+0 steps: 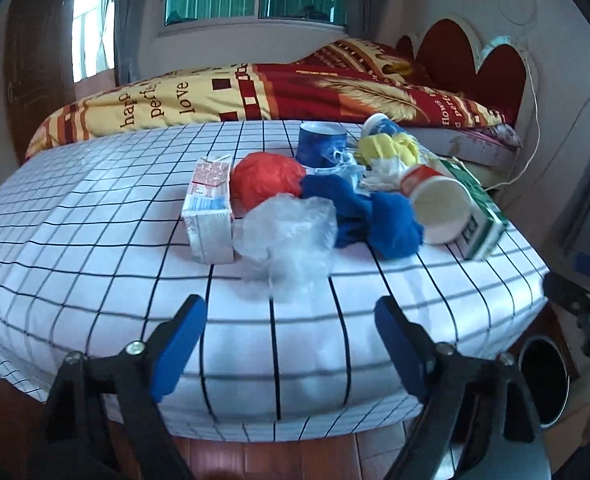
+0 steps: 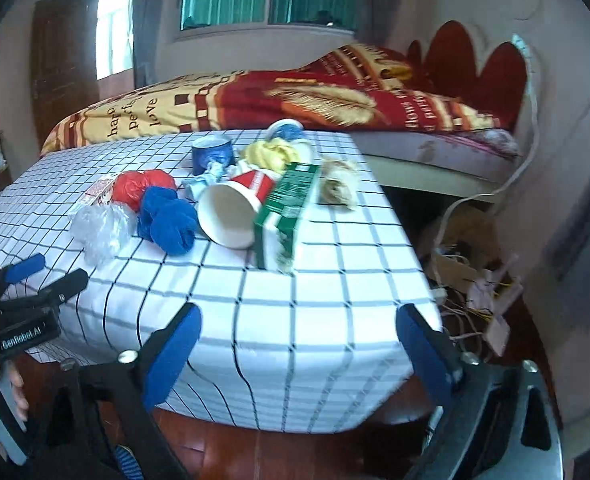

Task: Collect trash
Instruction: 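Grasp the clear plastic bag with the left tool while the right tool grasps the green carton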

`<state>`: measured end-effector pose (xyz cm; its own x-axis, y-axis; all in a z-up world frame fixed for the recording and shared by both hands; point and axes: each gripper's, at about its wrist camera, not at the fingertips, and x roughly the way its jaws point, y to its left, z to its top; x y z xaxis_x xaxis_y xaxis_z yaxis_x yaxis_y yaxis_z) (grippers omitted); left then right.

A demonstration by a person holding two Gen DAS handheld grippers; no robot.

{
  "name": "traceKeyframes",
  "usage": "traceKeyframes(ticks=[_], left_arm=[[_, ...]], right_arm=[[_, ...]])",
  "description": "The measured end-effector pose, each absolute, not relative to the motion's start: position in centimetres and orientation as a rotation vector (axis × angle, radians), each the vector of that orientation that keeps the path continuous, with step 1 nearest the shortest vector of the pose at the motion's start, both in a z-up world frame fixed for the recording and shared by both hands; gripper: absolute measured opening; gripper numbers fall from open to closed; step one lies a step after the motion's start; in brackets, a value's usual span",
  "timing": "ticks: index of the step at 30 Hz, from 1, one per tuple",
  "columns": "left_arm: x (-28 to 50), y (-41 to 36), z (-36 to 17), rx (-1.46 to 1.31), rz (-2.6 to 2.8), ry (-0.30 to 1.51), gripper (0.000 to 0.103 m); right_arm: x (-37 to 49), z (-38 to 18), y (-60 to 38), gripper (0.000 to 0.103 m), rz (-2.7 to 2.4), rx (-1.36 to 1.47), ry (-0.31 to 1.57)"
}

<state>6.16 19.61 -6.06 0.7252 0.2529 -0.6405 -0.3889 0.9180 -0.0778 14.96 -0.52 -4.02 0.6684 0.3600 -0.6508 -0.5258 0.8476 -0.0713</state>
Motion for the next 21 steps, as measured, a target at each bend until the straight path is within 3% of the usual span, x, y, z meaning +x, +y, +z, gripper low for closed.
traceKeyframes(ticks=[4, 7, 11, 14, 19, 21], left_arm=[[7.9, 20.5, -6.6, -0.224, 0.363, 0.680, 0.084], [8.9, 21.1, -6.8, -0.242, 0.356, 0.682, 0.082], [10.0, 21.1, -6.9, -0.233, 0.343, 0.685, 0.080], [10.6, 21.3, -7.1, -0.231, 0.344, 0.683, 0.080], [11.7, 22.1, -7.8, -0.256, 0.337, 0.714, 0.067], [11.8, 22.3, -8.0, -0.264, 0.333, 0.723, 0.052]], right_arm=[[18.1, -5.4, 1.8, 0.082, 0.526, -0.262, 0.712], [19.7, -6.3, 2.9, 0.080, 0.531, -0.278, 0.736], [21.7, -6.8, 2.8, 0.061, 0.508, -0.269, 0.754], [22.7, -6.5, 1.7, 0.055, 0.501, -0.221, 0.756], [24.6, -6.9, 2.7, 0.055, 0.515, -0.236, 0.773], [25.1, -7.1, 2.9, 0.047, 0.529, -0.237, 0.786]])
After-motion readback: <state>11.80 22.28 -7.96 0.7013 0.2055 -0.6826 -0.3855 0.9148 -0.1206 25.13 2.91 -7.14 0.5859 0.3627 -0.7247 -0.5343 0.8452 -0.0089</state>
